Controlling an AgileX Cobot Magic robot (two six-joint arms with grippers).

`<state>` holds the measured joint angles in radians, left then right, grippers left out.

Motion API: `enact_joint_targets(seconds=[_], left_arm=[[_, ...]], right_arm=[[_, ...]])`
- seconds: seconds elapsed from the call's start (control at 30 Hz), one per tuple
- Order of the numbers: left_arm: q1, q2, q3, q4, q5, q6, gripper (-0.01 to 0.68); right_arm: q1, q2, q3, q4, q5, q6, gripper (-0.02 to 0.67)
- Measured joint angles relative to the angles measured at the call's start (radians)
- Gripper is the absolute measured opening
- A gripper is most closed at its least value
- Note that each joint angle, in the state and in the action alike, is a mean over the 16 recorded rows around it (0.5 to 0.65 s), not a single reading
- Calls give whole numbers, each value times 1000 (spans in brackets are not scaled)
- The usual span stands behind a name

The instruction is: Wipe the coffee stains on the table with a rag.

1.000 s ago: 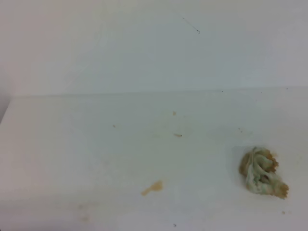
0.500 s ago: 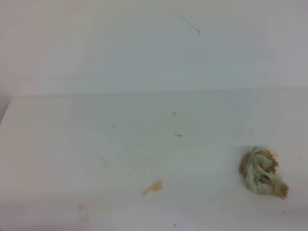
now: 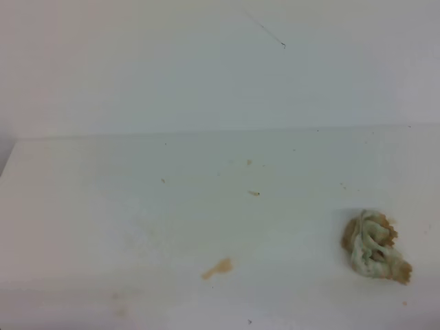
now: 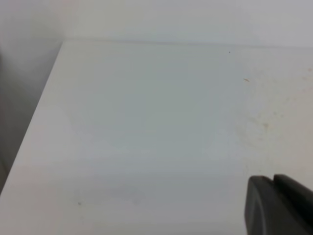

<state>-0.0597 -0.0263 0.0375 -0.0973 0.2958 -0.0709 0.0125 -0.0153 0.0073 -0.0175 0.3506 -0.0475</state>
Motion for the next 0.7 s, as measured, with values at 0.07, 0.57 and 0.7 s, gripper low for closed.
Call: enact_joint_targets(seconds=[0.07, 0.57, 0.7], left_arm=[[0, 0, 0, 0, 0, 0, 1], [0, 0, 0, 0, 0, 0, 1], [0, 0, 0, 0, 0, 0, 1]], right_arm=[[-5, 0, 0, 1, -2, 0, -1], [-10, -1, 2, 3, -8, 0, -1], [-10, 1, -2, 3, -6, 0, -1]])
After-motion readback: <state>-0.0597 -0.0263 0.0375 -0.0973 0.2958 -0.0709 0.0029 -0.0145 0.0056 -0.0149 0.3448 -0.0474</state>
